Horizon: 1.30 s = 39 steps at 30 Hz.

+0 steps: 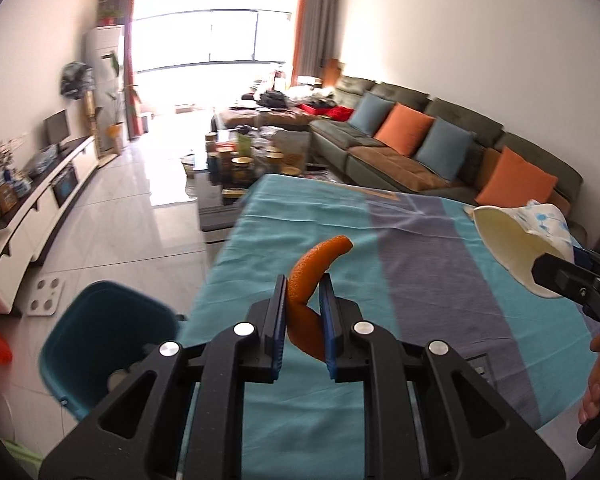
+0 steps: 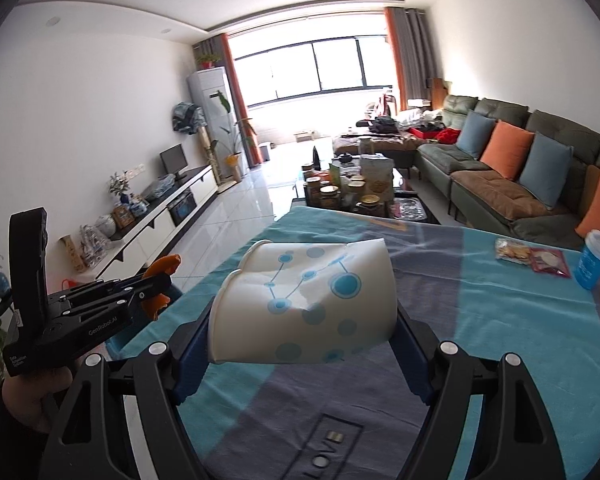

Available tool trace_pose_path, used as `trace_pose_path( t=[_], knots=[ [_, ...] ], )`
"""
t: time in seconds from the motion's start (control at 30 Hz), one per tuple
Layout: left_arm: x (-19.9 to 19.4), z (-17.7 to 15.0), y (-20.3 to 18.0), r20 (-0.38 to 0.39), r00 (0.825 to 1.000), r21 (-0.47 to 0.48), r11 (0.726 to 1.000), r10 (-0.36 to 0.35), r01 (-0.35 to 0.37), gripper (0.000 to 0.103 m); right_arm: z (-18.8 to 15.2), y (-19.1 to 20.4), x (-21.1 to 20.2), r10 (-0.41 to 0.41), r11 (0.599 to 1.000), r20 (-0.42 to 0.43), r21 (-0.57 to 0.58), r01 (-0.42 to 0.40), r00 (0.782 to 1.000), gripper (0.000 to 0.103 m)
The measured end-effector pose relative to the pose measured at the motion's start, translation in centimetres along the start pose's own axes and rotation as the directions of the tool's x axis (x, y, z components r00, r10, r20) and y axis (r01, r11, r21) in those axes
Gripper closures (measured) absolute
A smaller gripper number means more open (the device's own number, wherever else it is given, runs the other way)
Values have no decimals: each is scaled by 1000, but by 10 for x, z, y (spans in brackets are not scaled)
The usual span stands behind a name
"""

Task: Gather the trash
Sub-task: 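Carry the paper cup and orange peel over the teal bin, then open both tools to drop the cup and peel into the bin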

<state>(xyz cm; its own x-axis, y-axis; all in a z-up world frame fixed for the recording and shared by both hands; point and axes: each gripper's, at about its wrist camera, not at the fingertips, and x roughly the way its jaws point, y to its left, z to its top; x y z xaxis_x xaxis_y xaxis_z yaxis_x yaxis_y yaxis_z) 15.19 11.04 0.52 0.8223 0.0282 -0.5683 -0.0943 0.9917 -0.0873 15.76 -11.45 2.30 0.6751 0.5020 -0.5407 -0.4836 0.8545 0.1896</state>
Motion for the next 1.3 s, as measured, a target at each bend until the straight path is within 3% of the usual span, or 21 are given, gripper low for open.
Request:
trace_pose_path(
  t=[0.47,0.8,1.1,1.3],
  knots=[
    [-56,-15,111,21,981,-100,976,195,-192,87,17,94,35,167,978,-35,-122,-170,985,27],
    [-67,-34,186,-33,956,-162,943,290,-292,87,27,167,97,279,936,-139,-184,-301,950,27],
    [-36,-58,233,-132,937,-213,914,322,-344,87,29,225,172,294,894,-295,-252,-371,909,27],
    [1,-73,261,-206,931,-250,903,302,-349,86,18,259,219,260,864,-412,-304,-401,873,27]
  ],
)
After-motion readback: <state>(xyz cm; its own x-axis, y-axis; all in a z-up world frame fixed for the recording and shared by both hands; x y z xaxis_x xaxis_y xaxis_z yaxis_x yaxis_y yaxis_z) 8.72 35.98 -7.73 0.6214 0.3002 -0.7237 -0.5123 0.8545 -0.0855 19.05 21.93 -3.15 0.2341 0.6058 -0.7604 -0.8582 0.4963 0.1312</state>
